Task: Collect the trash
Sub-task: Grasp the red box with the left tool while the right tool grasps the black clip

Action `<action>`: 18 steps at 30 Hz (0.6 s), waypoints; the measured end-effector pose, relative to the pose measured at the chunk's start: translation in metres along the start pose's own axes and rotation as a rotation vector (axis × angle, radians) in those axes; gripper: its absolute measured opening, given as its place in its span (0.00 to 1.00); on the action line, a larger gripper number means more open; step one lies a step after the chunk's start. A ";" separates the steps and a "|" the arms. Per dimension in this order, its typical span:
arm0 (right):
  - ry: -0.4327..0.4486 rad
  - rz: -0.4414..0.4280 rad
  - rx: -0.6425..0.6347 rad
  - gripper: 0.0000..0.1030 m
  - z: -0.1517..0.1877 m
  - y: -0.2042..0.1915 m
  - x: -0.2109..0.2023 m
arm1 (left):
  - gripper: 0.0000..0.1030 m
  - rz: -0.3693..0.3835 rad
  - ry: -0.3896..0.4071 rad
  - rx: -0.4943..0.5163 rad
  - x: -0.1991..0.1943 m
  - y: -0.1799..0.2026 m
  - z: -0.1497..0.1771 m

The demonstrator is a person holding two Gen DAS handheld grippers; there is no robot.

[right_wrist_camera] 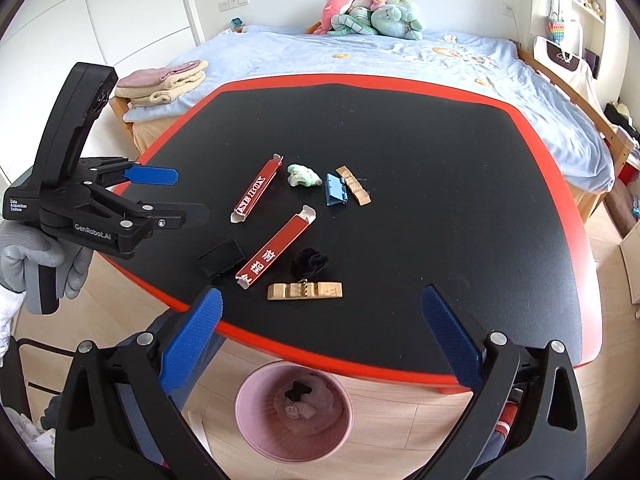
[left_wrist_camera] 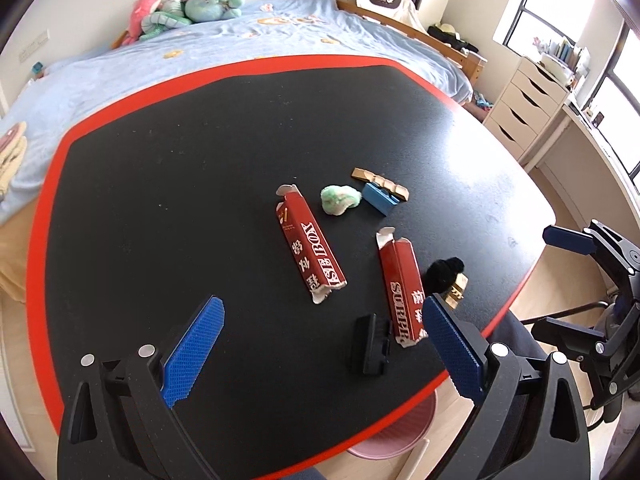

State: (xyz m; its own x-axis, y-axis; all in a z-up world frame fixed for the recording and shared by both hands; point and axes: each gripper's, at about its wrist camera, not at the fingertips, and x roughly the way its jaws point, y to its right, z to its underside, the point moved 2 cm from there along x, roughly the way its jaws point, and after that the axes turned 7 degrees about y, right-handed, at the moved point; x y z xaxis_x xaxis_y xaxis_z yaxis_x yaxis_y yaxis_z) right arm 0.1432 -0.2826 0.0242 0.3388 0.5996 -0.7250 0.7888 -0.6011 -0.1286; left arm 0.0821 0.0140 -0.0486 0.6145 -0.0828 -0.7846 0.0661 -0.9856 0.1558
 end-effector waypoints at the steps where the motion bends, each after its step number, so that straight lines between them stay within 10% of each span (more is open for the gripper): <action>1: -0.004 0.002 -0.002 0.95 -0.002 0.001 0.004 | 0.93 -0.009 -0.007 -0.007 0.006 -0.002 -0.003; 18: -0.078 -0.059 0.023 0.71 -0.007 0.006 0.063 | 0.92 -0.091 -0.056 -0.061 0.063 -0.012 -0.014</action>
State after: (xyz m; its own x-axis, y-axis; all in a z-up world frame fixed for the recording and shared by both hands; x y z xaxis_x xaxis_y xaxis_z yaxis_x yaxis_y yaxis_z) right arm 0.1730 -0.2452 -0.0174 0.2501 0.5922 -0.7660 0.7939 -0.5783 -0.1879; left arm 0.1315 0.0226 -0.0914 0.5592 -0.0030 -0.8290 0.1688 -0.9786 0.1173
